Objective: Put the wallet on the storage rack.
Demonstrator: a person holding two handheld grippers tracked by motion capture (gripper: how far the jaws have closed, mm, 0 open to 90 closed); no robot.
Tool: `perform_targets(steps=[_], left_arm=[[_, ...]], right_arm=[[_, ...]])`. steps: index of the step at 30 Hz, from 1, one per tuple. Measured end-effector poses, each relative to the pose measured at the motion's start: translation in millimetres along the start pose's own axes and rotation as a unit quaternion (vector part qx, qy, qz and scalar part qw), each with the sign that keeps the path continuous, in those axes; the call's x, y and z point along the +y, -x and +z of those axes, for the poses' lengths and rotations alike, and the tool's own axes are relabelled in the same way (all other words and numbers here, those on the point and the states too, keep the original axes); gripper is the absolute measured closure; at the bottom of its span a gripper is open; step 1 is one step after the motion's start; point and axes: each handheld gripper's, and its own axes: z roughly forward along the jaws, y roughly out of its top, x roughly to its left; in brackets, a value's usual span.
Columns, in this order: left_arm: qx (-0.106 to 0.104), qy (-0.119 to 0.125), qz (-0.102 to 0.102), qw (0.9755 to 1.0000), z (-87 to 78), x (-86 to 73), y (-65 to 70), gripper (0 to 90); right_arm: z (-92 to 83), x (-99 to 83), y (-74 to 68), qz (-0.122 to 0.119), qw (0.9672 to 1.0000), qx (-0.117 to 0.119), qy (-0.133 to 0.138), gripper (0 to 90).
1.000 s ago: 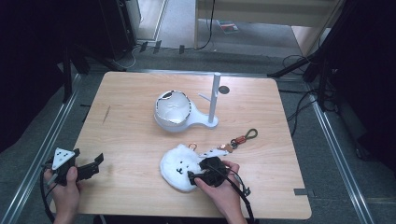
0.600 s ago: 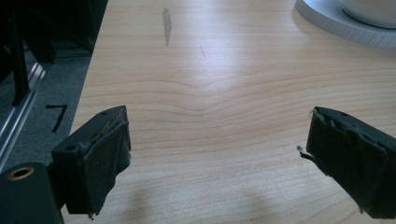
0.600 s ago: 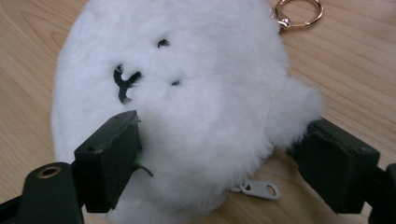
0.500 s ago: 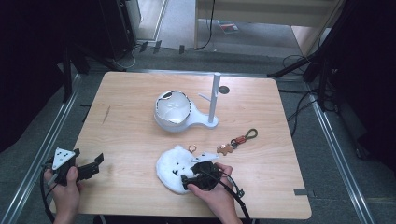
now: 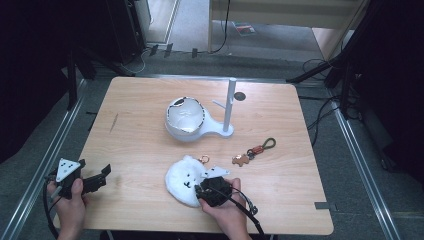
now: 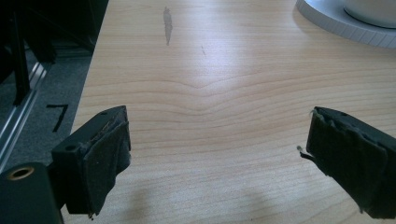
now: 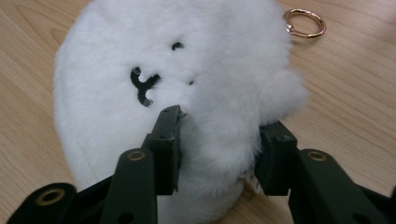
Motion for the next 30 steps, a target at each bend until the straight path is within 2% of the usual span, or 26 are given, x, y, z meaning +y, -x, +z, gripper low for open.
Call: perform_targets(steps=[3,7,12,16,23,24,30], left_arm=[[0.0,0.0,0.0,1.0,0.0,0.1,0.0,7.0],[-0.001,0.001,-0.002,1.0,-0.4,0.0,-0.4,7.0],[-0.001,0.001,-0.002,1.0,-0.4,0.0,-0.5,7.0],[-0.001,0.001,-0.002,1.0,-0.3,0.0,-0.4,7.0],[0.001,0.001,0.0,1.0,-0.3,0.0,0.2,7.0],[0.001,0.001,0.0,1.0,-0.3,0.0,0.2,7.0],[-0.001,0.0,-0.002,1.0,-0.5,-0.1,-0.4,7.0]], right_arm=[[-0.3,0.7,-0.2,0.004,1.0,0.0,0.0,64.7],[-4.7,1.8,-6.3,-0.005,0.9995,-0.029,0.012,75.3],[-10.4,3.8,-0.9,0.019,0.9996,-0.005,0.018,78.3],[-16.3,5.5,2.2,0.022,0.9994,0.003,0.028,78.5],[-39.6,15.2,6.8,0.013,0.9979,-0.023,0.059,78.5],[-46.8,18.5,9.0,0.015,0.9971,-0.03,0.068,78.5],[-62.0,29.5,15.3,0.014,0.9945,-0.056,0.087,78.3]])
